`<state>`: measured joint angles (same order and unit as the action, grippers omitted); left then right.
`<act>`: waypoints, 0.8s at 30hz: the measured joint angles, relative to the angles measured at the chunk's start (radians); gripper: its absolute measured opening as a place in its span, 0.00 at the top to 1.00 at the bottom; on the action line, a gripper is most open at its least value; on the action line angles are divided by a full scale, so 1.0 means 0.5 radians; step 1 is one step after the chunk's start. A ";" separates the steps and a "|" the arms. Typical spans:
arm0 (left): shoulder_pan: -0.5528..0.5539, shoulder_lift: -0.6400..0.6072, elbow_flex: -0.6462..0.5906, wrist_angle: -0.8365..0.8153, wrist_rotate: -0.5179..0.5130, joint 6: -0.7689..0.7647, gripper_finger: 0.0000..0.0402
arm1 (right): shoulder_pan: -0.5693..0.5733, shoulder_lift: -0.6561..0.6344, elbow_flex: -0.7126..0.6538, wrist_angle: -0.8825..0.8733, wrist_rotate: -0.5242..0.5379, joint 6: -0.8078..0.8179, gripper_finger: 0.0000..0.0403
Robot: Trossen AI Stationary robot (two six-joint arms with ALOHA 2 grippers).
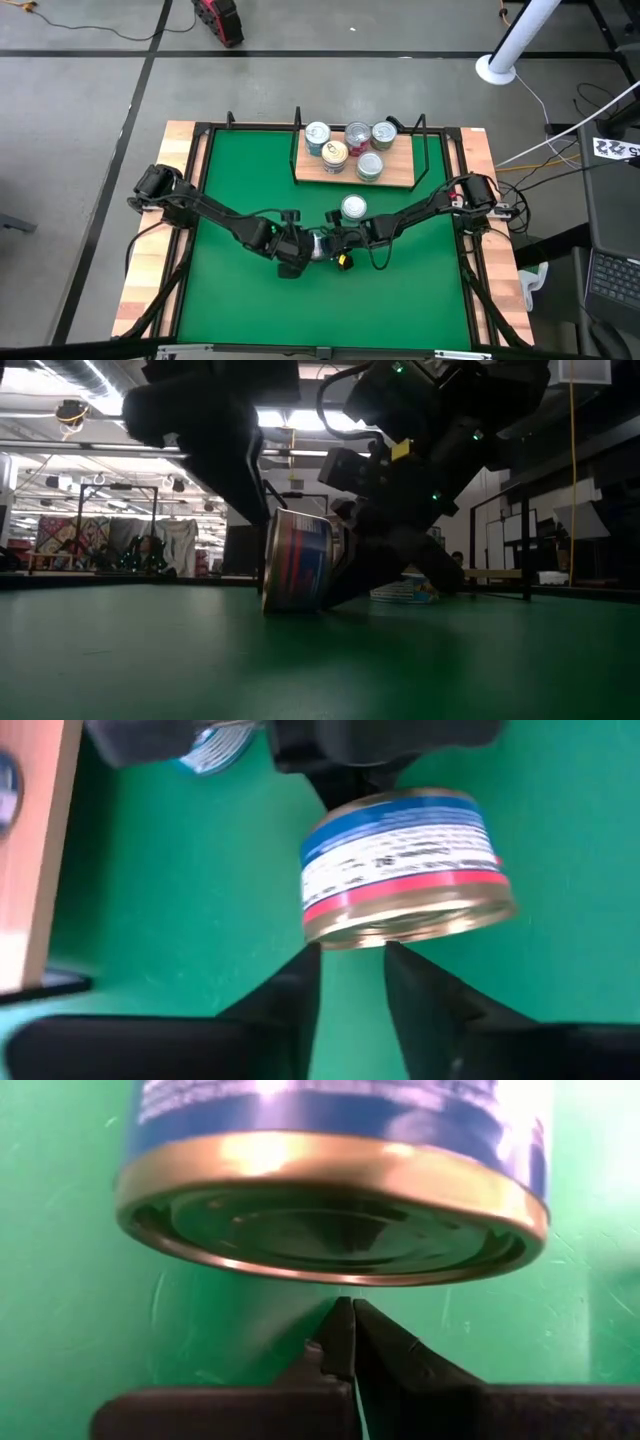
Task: Stack canned seafood by type on shelf
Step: Stack the blue pink tuna can on top of the blue pink tuna cans on the shelf
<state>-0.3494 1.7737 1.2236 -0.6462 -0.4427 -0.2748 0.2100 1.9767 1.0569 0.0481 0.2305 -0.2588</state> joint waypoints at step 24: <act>0.016 0.005 -0.002 0.151 -0.158 1.465 0.40 | -0.002 -0.190 0.002 -0.247 -0.009 0.393 0.99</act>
<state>-0.3413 1.7763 1.2224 -0.5709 -0.5216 0.4578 0.2092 1.8815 1.0576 -0.0754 0.2260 -0.0623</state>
